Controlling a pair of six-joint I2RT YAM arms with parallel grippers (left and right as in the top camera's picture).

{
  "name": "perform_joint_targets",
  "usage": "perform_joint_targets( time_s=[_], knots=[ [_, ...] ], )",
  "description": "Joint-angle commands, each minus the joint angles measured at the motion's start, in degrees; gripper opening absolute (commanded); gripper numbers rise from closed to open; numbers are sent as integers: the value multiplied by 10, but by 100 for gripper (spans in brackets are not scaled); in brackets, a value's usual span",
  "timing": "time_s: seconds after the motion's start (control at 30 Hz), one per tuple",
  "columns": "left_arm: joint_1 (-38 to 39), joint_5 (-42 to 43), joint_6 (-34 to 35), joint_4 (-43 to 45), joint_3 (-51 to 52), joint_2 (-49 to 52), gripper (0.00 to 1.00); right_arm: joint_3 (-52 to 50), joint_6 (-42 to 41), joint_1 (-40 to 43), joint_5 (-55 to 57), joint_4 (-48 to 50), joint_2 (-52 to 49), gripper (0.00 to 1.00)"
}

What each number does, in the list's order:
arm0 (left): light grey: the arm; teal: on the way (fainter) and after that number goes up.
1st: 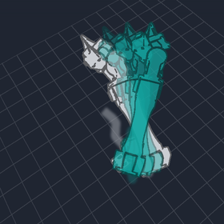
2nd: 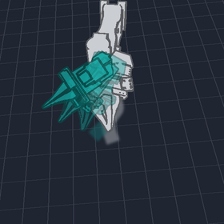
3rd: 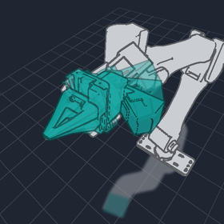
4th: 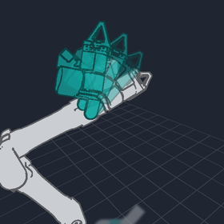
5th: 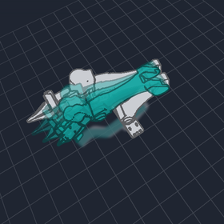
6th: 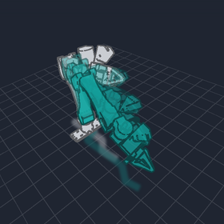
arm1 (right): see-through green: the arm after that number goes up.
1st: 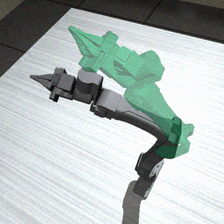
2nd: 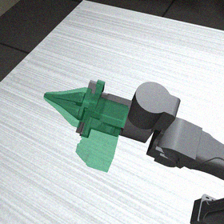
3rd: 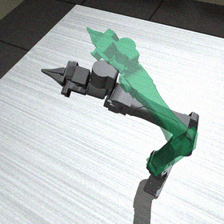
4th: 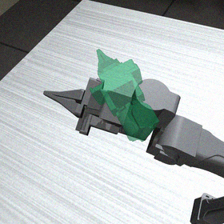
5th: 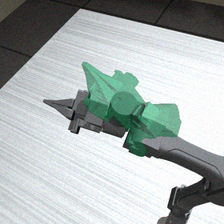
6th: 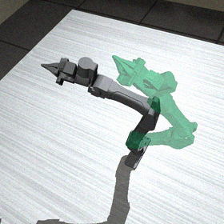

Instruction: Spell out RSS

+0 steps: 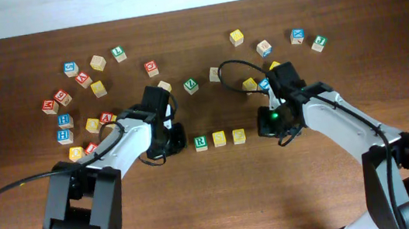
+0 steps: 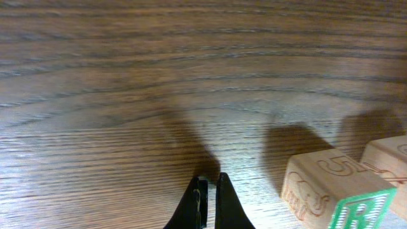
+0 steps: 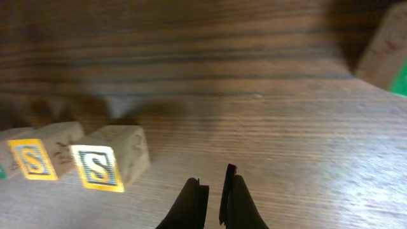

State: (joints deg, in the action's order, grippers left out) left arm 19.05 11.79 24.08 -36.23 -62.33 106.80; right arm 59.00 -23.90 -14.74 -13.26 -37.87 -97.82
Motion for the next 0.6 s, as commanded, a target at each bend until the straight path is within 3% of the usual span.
perform_joint_targets(
  time_s=[0.0,0.37,0.57],
  knots=[
    [2,30,9,3,4,28,0,-3,-26,-25,14,12,-16,4],
    [38,35,10,9,4,30,0,-2,-36,-33,12,37,-64,4],
    [40,39,10,24,4,30,0,-2,-36,-33,-42,63,-76,4]
  ],
)
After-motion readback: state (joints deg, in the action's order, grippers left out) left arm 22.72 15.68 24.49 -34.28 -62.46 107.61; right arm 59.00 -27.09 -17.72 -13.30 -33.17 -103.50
